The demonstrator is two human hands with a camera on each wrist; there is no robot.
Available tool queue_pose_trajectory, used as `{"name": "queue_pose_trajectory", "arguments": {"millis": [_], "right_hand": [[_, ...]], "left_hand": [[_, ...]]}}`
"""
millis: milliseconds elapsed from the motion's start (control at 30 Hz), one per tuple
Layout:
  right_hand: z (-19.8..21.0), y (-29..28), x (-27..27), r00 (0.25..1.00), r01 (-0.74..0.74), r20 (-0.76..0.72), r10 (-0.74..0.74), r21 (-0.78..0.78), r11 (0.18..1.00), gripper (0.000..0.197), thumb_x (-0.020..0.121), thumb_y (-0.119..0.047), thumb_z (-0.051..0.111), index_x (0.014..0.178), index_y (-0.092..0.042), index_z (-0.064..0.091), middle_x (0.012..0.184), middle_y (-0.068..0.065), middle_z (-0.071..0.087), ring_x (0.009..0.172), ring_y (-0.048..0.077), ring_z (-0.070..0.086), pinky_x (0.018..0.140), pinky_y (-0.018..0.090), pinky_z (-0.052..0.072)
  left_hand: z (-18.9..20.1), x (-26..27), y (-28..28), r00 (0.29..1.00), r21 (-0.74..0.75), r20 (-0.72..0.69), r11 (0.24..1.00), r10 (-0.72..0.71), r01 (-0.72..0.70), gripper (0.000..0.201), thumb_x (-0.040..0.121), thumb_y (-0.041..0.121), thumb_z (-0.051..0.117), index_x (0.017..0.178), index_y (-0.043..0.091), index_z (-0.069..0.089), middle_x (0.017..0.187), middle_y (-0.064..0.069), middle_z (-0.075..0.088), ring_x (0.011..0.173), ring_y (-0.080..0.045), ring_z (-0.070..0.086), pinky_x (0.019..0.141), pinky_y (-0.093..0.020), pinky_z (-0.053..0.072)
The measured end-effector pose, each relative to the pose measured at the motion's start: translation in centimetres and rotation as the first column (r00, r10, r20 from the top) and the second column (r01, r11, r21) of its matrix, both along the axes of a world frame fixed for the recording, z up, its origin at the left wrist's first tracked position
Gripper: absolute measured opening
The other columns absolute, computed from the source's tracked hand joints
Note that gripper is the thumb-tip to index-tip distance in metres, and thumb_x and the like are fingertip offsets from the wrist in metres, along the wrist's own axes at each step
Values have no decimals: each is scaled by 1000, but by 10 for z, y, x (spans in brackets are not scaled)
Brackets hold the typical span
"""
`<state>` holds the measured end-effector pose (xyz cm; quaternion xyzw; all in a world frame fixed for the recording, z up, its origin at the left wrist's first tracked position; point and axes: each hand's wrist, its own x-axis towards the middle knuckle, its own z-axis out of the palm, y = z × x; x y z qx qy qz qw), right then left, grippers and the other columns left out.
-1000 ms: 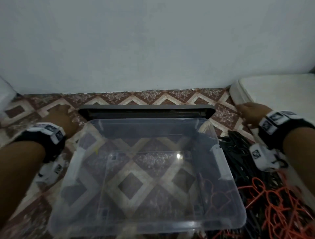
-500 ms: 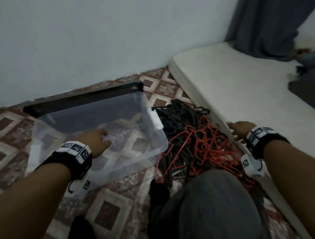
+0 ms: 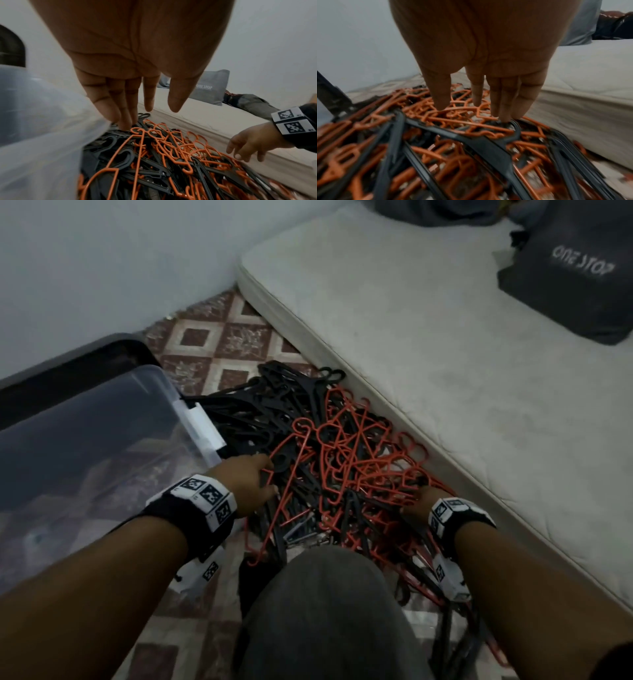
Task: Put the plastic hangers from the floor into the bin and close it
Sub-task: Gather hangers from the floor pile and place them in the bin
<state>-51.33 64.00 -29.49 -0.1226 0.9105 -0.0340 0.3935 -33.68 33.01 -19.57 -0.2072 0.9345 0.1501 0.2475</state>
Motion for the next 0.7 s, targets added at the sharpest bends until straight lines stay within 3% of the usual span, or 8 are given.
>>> {"name": "queue_pose_trajectory", "arguments": {"millis": [100, 200, 300, 367, 433, 500, 600, 700], "right_hand": [[-29, 25, 2, 995, 94, -30, -91, 106, 990, 70, 86, -64, 52, 147, -31, 39, 130, 11, 60, 110, 33, 59, 96, 44, 49], [-59, 56, 6, 995, 101, -9, -101, 220, 970, 92, 73, -91, 33, 152, -44, 17, 159, 9, 27, 138, 39, 37, 109, 51, 35], [-88, 76, 10, 973, 199, 71, -221, 233, 952, 106, 70, -85, 51, 155, -33, 16, 162, 10, 17, 142, 39, 29, 112, 51, 32], [-102, 79, 13, 925, 362, 45, -377, 192, 912, 122, 60, -81, 64, 155, -24, 13, 160, 12, 23, 138, 40, 35, 110, 50, 37], [-113, 79, 17, 900, 435, -60, -431, 137, 890, 129, 50, -77, 68, 153, -26, 11, 156, 14, 26, 135, 41, 37, 108, 50, 39], [-122, 78, 17, 881, 469, -122, -458, 84, 879, 123, 47, -67, 73, 149, -29, 15, 146, 17, 33, 131, 42, 38, 104, 51, 41], [-132, 72, 7, 850, 506, -154, -503, -25, 862, 109, 54, -56, 80, 144, -27, 25, 131, 16, 43, 119, 42, 48, 97, 51, 47], [-140, 67, -1, 854, 481, -158, -495, -121, 868, 99, 64, -52, 80, 146, -26, 30, 135, 17, 49, 118, 39, 53, 98, 47, 48]], "left_hand": [[-25, -27, 16, 996, -32, -2, 996, -89, 88, 49, 90, 47, 56, 133, 25, 47, 125, -4, 57, 108, -24, 58, 84, -30, 47], [-54, -47, 26, 991, 3, 39, 992, -128, 128, 48, 89, 50, 55, 130, 26, 45, 110, -1, 62, 90, -19, 61, 71, -29, 48], [-88, -59, 33, 990, 15, 98, 995, -105, 104, 70, 87, 56, 57, 141, 22, 30, 78, 3, 59, 63, -13, 56, 53, -26, 48], [-110, -63, 37, 987, 18, 136, 997, -83, 81, 88, 85, 59, 60, 149, 20, 16, 79, 2, 60, 60, -12, 57, 45, -23, 41], [-129, -64, 39, 982, 67, 182, 997, -60, 49, 107, 79, 63, 65, 153, 25, -1, 124, -10, 57, 90, -23, 65, 61, -27, 50], [-145, -64, 39, 973, 128, 220, 990, -77, 49, 118, 73, 67, 68, 152, 35, -15, 159, -12, 16, 128, -33, 48, 92, -39, 51], [-164, -58, 45, 969, 331, 203, 941, -142, 69, 124, 72, 66, 70, 151, 34, -20, 163, -2, -2, 146, -27, 23, 111, -45, 36], [-177, -51, 54, 980, 481, 167, 877, -113, 19, 122, 73, 60, 71, 152, 33, -18, 162, 0, 11, 142, -23, 32, 111, -42, 38]]}}
